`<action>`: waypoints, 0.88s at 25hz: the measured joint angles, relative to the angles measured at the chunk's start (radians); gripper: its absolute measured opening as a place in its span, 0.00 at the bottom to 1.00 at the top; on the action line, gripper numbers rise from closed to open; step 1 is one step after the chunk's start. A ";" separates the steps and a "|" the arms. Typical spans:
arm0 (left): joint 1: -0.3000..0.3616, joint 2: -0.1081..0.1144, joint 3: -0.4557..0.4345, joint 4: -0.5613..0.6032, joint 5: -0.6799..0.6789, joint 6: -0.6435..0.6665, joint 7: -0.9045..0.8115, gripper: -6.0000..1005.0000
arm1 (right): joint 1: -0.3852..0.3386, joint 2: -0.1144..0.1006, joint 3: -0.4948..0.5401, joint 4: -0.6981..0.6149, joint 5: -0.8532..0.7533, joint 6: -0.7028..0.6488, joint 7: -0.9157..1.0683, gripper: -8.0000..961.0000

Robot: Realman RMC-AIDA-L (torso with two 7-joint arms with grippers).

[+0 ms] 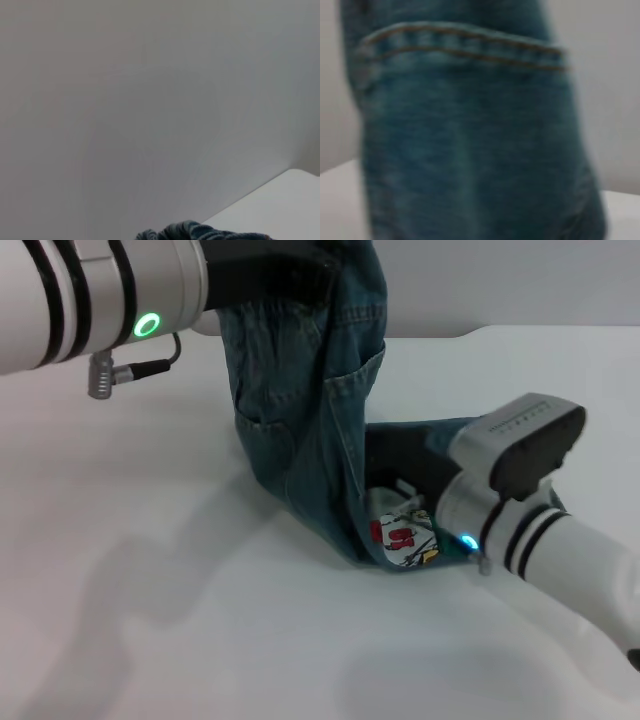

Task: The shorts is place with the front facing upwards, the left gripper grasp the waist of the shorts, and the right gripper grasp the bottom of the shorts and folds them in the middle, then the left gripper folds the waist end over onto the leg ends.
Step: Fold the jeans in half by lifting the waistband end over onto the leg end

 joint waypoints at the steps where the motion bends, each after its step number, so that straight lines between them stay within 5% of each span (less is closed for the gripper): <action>1: 0.000 0.000 0.002 0.000 -0.001 0.003 0.003 0.11 | 0.009 0.000 -0.012 0.001 0.000 0.001 0.016 0.02; 11: 0.000 -0.001 0.028 0.008 -0.013 0.030 0.013 0.11 | 0.101 0.003 -0.130 0.015 0.000 0.017 0.114 0.03; 22: 0.002 -0.001 0.038 0.028 -0.021 0.046 0.023 0.11 | 0.082 0.003 -0.100 -0.044 0.063 0.028 0.112 0.04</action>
